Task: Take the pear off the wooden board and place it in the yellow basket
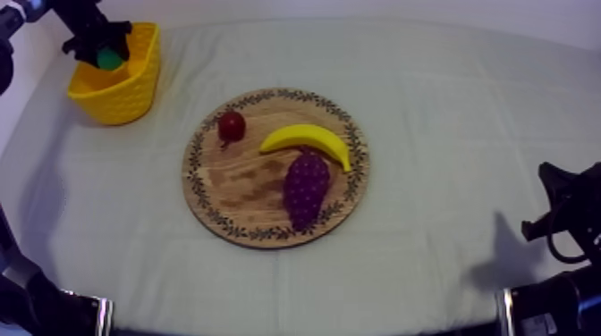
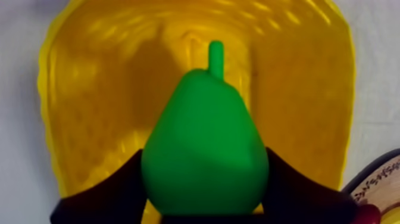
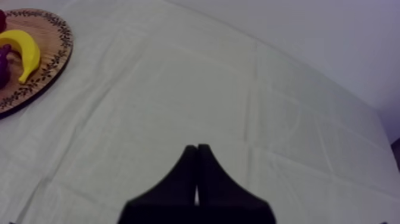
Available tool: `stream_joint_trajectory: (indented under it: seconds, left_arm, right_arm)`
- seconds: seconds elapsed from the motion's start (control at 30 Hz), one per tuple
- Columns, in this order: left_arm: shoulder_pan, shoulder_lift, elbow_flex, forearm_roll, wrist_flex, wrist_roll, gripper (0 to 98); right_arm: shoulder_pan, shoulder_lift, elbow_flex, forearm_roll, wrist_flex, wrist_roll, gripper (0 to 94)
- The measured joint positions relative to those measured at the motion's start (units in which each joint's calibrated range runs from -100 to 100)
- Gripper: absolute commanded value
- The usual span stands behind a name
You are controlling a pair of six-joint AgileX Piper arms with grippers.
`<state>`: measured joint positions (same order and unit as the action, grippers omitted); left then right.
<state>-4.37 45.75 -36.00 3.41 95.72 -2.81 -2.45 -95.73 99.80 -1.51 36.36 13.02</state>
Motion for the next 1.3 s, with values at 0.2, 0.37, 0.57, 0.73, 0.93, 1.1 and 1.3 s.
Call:
stream_joint_trajectory:
  seconds: [0.2,0.37,0.57,0.73,0.93,1.1,1.3]
  left_arm:
    - [-0.26,-0.22,2.20,-0.29,-0.16,-0.22,82.3]
    - [-0.22,-0.80,3.21,-0.77,-0.18,0.06,93.9]
    - [-0.18,-2.02,3.46,-1.33,-0.18,-0.13,96.1]
    - [-0.10,-4.00,5.02,-1.56,-0.09,-0.02,96.1]
    - [0.22,-7.75,7.39,-1.60,0.03,0.25,94.9]
    - [0.39,-11.50,9.25,-1.43,0.30,0.46,90.1]
    - [0.58,-16.17,12.44,-1.38,0.32,0.63,84.4]
  right_arm:
    - [0.00,0.00,0.00,0.00,0.00,0.00,0.4]
    - [-0.04,0.00,0.00,0.00,0.00,0.00,0.4]
    - [-0.04,0.00,0.00,0.00,0.00,0.00,0.4]
    - [-0.07,0.00,0.00,0.00,0.00,0.00,0.4]
    - [-0.07,0.00,0.00,0.00,0.00,0.00,0.4]
    - [-0.07,0.00,0.00,0.00,0.00,0.00,0.4]
    - [-0.07,0.00,0.00,0.00,0.00,0.00,0.4]
